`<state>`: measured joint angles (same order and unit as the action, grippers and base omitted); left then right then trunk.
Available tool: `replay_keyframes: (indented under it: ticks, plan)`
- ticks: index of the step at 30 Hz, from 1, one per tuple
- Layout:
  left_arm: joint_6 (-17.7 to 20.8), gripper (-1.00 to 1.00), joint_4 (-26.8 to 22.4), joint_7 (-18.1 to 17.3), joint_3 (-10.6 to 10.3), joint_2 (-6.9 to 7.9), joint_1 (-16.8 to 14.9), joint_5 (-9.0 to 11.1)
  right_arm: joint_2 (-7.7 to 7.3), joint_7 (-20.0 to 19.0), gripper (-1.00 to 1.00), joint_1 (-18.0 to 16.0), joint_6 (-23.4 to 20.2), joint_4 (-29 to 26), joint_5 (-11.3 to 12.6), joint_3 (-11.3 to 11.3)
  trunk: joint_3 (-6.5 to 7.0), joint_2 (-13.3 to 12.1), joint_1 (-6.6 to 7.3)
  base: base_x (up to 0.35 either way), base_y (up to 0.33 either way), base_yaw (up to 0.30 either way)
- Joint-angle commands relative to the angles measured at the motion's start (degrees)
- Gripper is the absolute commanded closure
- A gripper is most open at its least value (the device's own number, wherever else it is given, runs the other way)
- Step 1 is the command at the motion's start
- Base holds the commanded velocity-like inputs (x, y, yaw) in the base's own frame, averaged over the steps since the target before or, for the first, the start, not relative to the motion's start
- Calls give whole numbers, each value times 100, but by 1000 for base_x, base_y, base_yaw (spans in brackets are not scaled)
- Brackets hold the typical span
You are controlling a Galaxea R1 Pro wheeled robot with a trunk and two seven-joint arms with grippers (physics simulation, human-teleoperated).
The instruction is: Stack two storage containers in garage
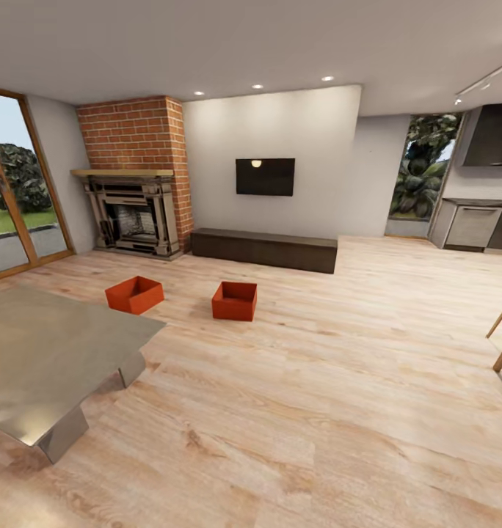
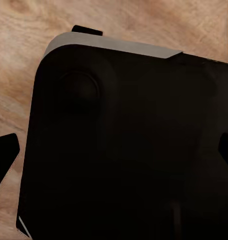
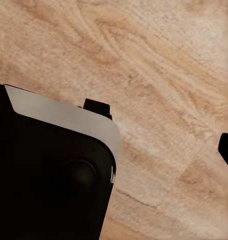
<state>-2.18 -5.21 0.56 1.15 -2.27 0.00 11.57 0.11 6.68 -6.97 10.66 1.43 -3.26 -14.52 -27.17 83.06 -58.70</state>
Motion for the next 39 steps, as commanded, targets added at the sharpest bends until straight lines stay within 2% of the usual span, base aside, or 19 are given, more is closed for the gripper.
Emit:
replay_keyframes:
  ticks: [1, 39]
  plan:
    - [-11, -100, -4, 6, 8, -2, 0, 30, 1, 26, -100, -6, 23, 15, -35, -16, -5, 2, -3, 323, 0, 0]
    - [-9, -100, 2, 6, 16, -2, 0, 56, -2, 26, -100, -6, 23, 15, -35, -24, -5, 2, -3, 323, 0, 0]
